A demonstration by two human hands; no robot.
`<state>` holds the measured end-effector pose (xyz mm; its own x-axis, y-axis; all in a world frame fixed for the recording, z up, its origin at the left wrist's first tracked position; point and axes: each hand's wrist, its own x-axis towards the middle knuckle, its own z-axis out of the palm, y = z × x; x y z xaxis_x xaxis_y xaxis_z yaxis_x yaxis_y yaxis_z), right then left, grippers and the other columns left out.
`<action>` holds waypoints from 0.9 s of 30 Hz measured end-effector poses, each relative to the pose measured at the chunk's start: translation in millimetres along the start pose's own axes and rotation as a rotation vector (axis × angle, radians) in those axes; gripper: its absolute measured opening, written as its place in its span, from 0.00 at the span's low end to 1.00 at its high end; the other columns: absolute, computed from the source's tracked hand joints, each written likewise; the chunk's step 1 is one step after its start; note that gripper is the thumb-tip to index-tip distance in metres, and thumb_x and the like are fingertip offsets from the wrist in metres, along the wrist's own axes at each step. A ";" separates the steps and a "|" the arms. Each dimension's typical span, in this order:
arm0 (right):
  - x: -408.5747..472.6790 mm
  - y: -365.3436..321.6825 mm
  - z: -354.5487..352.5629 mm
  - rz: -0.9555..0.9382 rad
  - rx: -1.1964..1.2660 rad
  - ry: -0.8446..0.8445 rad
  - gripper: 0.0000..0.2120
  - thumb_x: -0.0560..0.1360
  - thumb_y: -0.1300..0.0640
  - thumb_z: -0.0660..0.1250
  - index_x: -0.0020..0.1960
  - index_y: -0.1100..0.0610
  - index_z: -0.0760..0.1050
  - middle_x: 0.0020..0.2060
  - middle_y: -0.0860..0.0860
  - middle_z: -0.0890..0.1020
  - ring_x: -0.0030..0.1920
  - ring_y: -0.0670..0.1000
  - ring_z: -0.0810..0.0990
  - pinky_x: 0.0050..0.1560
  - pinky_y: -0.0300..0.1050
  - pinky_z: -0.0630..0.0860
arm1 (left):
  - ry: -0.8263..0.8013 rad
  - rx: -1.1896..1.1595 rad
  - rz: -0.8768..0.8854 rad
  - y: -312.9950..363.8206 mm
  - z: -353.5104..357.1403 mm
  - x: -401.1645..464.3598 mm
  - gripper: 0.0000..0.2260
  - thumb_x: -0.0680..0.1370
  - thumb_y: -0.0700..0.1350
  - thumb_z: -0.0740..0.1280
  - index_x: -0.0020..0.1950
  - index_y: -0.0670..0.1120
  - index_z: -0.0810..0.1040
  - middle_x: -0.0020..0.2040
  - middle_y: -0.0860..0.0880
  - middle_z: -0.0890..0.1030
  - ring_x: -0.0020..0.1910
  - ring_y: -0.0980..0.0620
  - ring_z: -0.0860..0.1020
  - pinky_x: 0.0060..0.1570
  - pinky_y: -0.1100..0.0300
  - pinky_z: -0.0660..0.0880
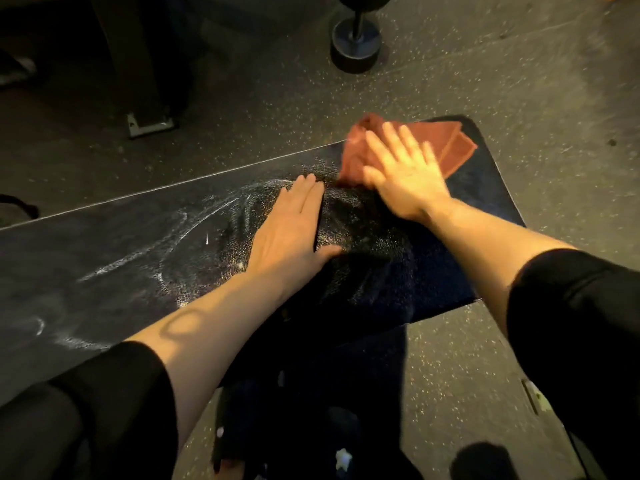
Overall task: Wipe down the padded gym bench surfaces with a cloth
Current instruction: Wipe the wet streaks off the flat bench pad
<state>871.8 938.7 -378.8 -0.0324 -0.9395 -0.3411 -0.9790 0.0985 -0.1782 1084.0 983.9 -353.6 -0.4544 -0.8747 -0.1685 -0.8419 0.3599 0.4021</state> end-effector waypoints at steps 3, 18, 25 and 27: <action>-5.3 -11.4 5.0 0.207 0.045 0.016 0.28 0.81 0.42 0.45 0.77 0.45 0.39 0.77 0.48 0.37 0.76 0.53 0.33 0.73 0.59 0.34 | 0.013 0.004 0.002 -2.3 3.6 -10.4 0.43 0.72 0.59 0.70 0.78 0.46 0.51 0.79 0.50 0.50 0.77 0.53 0.47 0.74 0.58 0.43; -76.4 -50.5 43.4 -0.009 -0.033 0.100 0.27 0.82 0.42 0.45 0.77 0.44 0.40 0.77 0.49 0.38 0.76 0.52 0.34 0.74 0.58 0.36 | 0.174 0.004 0.033 7.9 36.5 -50.5 0.26 0.76 0.51 0.68 0.71 0.43 0.66 0.72 0.47 0.65 0.71 0.48 0.61 0.73 0.56 0.55; -94.5 24.9 33.0 0.314 0.032 0.099 0.26 0.82 0.43 0.45 0.77 0.44 0.41 0.77 0.48 0.40 0.77 0.52 0.37 0.75 0.59 0.39 | 0.217 0.074 0.084 9.6 42.8 -73.0 0.22 0.77 0.51 0.67 0.67 0.42 0.69 0.69 0.47 0.69 0.69 0.48 0.65 0.72 0.56 0.52; -102.3 5.9 41.8 0.322 0.026 0.112 0.27 0.82 0.43 0.44 0.78 0.45 0.41 0.77 0.50 0.40 0.77 0.54 0.37 0.75 0.60 0.39 | 0.197 0.086 0.068 16.9 44.8 -84.1 0.23 0.76 0.51 0.68 0.67 0.41 0.70 0.68 0.46 0.70 0.69 0.47 0.65 0.73 0.55 0.53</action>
<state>877.7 1049.1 -383.6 -0.3627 -0.8887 -0.2804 -0.9094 0.4032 -0.1016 1094.9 1078.1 -373.0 -0.4522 -0.8911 0.0391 -0.8369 0.4391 0.3267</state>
